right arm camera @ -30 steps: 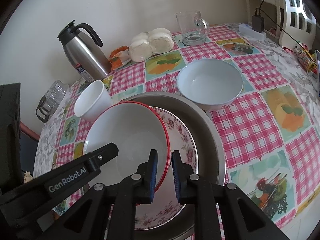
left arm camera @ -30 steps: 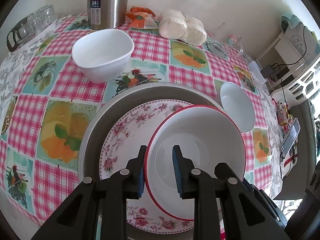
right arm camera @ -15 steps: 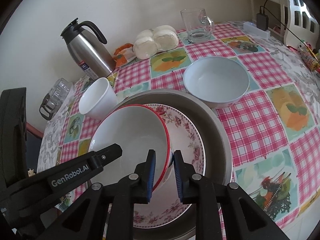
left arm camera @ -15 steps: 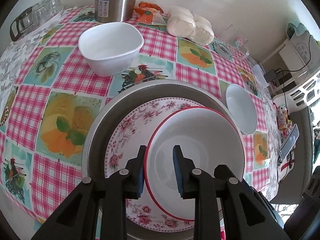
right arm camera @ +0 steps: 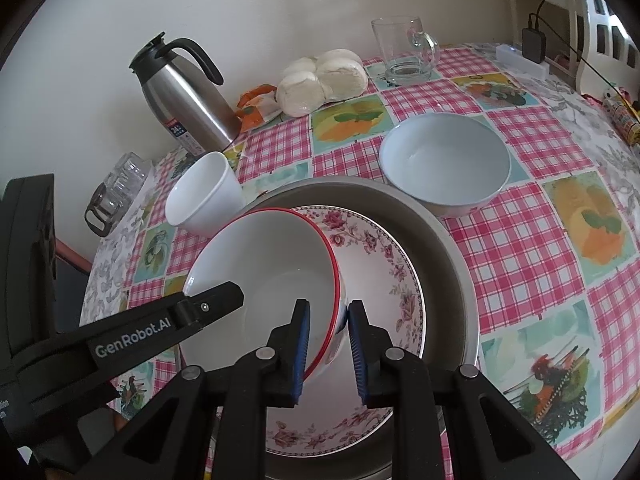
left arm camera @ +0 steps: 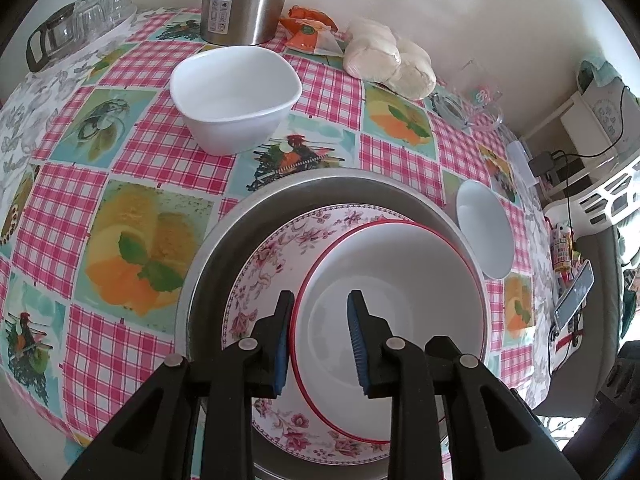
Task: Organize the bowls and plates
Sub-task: 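Carry the red-rimmed bowl with both tools and lower it into the floral plate, then open both tools and pull them back from the red-rimmed bowl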
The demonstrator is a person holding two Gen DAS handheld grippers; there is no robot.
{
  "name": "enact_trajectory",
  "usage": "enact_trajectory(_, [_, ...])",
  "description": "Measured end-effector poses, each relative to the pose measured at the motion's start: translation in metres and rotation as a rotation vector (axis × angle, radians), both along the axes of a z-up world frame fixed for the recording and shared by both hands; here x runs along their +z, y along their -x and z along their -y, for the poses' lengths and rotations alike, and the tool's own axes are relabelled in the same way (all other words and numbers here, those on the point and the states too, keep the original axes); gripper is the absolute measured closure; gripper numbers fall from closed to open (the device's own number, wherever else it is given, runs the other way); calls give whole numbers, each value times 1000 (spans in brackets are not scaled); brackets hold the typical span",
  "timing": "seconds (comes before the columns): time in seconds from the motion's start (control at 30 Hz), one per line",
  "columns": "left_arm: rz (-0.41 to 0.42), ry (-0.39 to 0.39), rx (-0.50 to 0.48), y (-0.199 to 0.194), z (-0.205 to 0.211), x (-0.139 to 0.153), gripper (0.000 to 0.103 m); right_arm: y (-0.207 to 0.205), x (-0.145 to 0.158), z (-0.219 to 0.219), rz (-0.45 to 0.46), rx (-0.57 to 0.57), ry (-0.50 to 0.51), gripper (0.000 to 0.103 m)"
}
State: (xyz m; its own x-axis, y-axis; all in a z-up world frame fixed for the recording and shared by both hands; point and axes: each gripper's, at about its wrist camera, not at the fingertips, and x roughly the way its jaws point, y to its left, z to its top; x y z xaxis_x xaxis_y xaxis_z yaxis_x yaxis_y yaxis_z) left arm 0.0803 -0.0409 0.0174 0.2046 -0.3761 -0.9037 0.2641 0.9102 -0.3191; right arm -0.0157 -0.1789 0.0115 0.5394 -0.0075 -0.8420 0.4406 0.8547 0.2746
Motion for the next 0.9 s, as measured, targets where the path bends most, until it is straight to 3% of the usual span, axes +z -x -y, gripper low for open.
enact_trajectory(0.47, [13, 9, 34, -2, -8, 6, 73, 1, 2, 4, 5, -23, 14, 79])
enact_trajectory(0.7, [42, 1, 48, -1, -10, 12, 59, 4, 7, 7, 21, -36, 36, 78])
enact_trajectory(0.77, [52, -2, 69, -2, -13, 16, 58, 4, 8, 7, 22, -41, 45, 69])
enact_trajectory(0.9, [79, -17, 108, -3, -20, 22, 52, 5, 13, 6, 27, -40, 79, 64])
